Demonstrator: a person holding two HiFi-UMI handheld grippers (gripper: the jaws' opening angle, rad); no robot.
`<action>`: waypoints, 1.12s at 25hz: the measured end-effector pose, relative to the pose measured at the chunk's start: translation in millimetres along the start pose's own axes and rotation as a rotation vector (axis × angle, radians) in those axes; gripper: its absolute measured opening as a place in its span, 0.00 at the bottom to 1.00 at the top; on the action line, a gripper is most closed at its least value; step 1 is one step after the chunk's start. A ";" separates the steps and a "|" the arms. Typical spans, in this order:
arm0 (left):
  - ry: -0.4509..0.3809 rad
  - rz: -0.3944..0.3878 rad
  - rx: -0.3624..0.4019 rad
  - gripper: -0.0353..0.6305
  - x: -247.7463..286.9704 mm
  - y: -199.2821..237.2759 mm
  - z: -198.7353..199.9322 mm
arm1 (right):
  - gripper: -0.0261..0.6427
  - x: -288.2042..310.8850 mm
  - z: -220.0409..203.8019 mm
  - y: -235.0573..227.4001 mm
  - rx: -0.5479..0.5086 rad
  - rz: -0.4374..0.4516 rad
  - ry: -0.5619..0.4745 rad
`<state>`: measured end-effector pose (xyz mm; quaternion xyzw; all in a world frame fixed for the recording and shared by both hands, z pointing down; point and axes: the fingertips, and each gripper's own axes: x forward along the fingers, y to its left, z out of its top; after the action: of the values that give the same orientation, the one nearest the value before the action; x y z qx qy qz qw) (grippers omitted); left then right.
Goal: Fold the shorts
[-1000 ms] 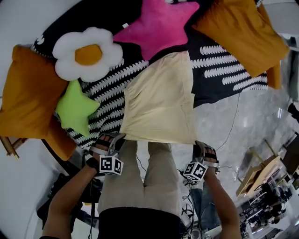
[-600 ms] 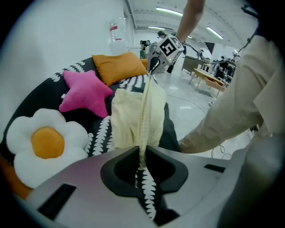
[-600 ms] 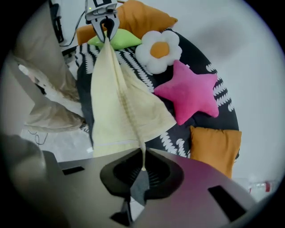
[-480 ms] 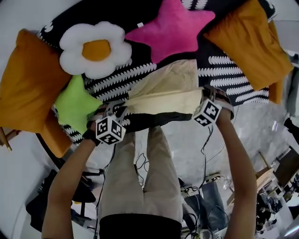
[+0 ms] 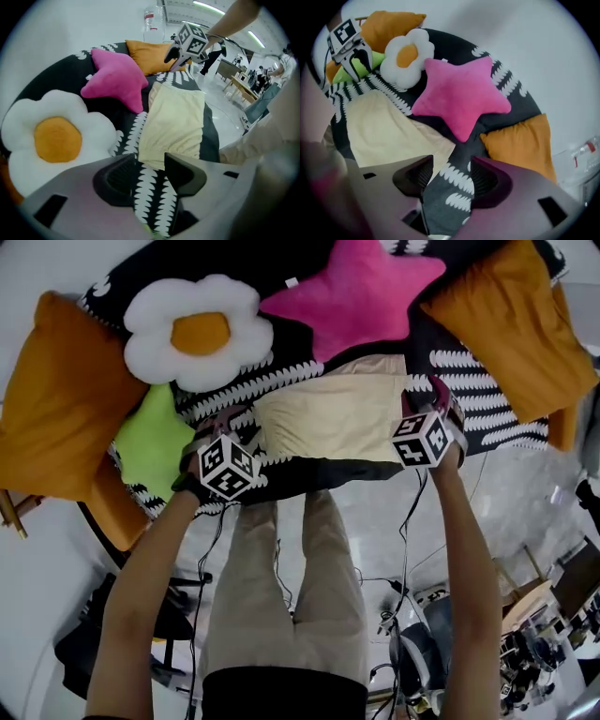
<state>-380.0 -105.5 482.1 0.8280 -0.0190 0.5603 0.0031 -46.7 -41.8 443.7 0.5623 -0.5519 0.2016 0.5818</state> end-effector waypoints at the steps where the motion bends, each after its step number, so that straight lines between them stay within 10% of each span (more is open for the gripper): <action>1: 0.004 -0.030 -0.026 0.37 0.5 -16.4 -1.2 | 0.44 -5.4 -24.7 12.9 0.035 0.026 0.026; 5: 0.048 -0.152 -0.152 0.39 9.5 -87.8 -14.1 | 0.42 -25.3 -109.3 83.7 0.006 0.108 0.111; 11: 0.158 -0.174 -0.235 0.53 65.9 -131.2 -47.3 | 0.39 -16.2 -169.0 173.9 -0.422 0.174 0.095; 14: 0.154 -0.132 -0.150 0.20 83.3 -119.4 -37.7 | 0.29 6.4 -184.1 169.7 -0.592 0.082 0.089; 15: 0.146 -0.138 -0.123 0.18 81.7 -116.3 -33.7 | 0.14 8.6 -182.8 160.1 -0.603 0.030 0.074; 19: 0.079 -0.157 -0.047 0.10 43.8 -97.2 -30.1 | 0.11 -20.2 -160.9 135.3 -0.533 -0.102 0.018; 25: 0.108 -0.201 -0.001 0.10 27.4 -109.9 -54.7 | 0.13 -22.3 -187.7 159.1 -0.521 0.002 0.123; 28: 0.187 -0.272 0.052 0.35 28.8 -135.5 -72.3 | 0.40 -20.7 -208.4 166.4 -0.362 0.091 0.211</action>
<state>-431.7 31.0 537.9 0.7670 0.1080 0.6297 0.0591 -108.8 196.6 547.9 0.3989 -0.5401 0.1832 0.7181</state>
